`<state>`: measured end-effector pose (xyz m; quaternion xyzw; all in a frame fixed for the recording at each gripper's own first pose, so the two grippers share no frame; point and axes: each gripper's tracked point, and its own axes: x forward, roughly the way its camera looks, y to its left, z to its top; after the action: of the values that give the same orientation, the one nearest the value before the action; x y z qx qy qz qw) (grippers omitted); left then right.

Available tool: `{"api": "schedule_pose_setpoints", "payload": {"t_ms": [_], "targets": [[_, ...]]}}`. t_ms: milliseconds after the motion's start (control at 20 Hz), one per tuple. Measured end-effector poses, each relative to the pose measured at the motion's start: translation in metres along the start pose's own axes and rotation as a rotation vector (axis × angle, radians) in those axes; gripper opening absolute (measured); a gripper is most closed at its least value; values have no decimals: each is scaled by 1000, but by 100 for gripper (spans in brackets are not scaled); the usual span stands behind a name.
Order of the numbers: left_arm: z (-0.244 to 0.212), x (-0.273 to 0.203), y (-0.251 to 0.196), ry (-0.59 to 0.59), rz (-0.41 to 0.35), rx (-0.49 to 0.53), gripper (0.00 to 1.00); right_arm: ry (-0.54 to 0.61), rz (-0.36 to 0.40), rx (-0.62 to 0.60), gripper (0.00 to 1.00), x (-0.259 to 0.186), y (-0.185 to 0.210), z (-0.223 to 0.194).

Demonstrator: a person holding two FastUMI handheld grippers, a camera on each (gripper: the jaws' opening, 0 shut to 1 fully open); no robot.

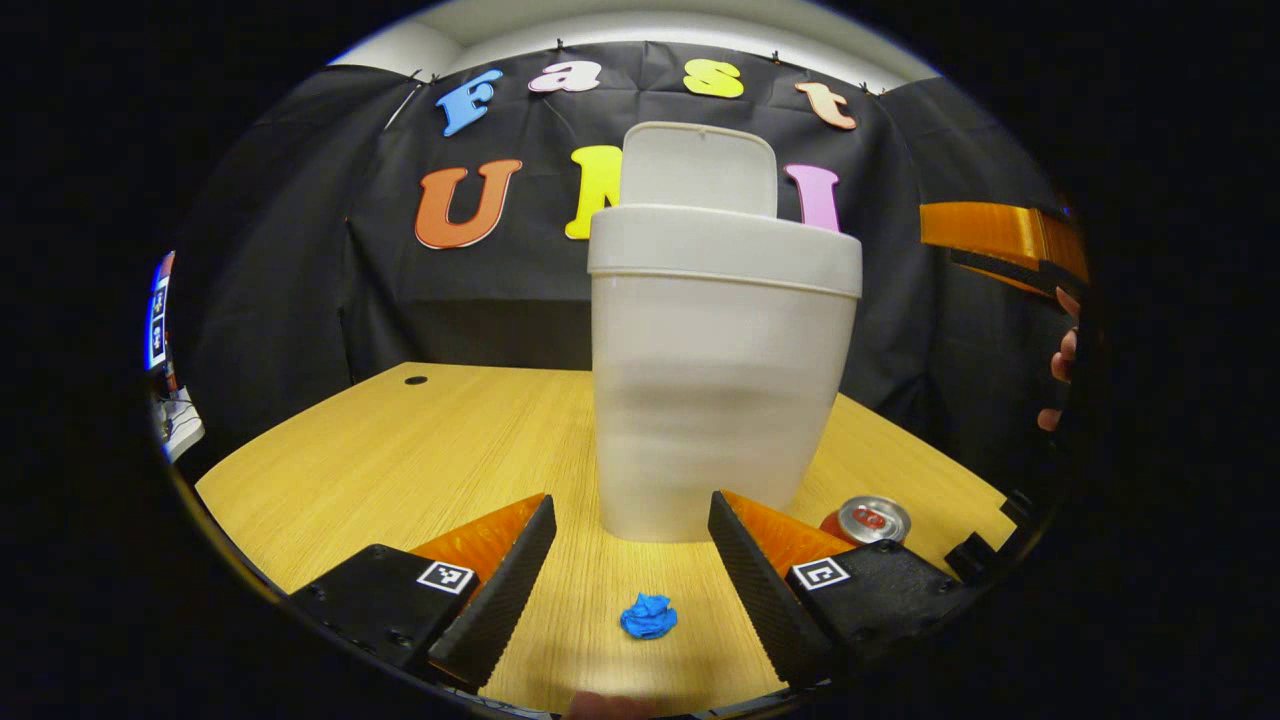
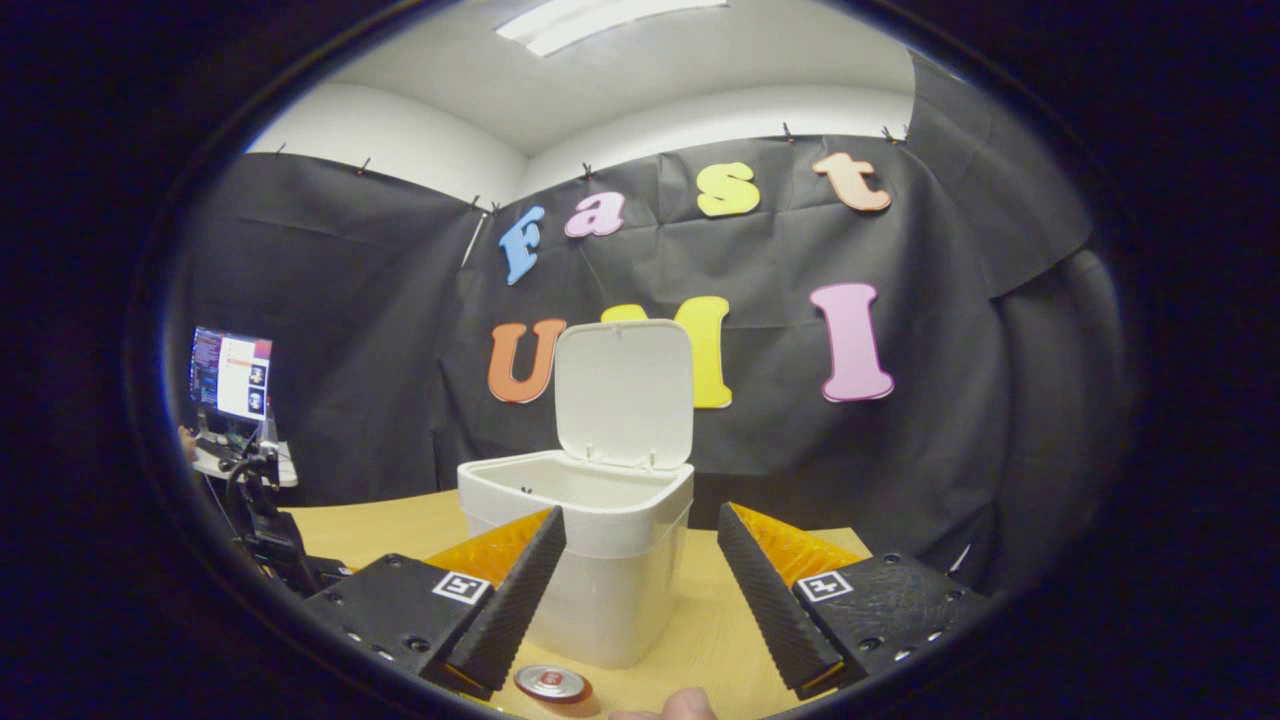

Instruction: Press the lid of the desktop garbage bin to open it, pick up the crumpled paper on the desktop and throw it into the bin, then pick up the pop can on the desktop and drop it into the bin, and finally close the garbage bin lid.

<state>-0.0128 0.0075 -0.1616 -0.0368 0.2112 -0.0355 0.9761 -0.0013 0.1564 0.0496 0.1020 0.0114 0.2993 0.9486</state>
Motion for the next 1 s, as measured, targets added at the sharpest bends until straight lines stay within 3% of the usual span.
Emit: {"api": "schedule_pose_setpoints", "payload": {"t_ms": [350, 750, 1000], "targets": [[-49, -2, -8, 117, -18, 5, 99, 52, -76, 11, 95, -14, -17, -49], [-80, 3, -7, 192, 4, 24, 98, 130, -103, 43, 95, -22, -17, -95], [-95, 8, -10, 216, 3, 31, 77, 129, -117, 34, 94, -24, -19, -101]]}}
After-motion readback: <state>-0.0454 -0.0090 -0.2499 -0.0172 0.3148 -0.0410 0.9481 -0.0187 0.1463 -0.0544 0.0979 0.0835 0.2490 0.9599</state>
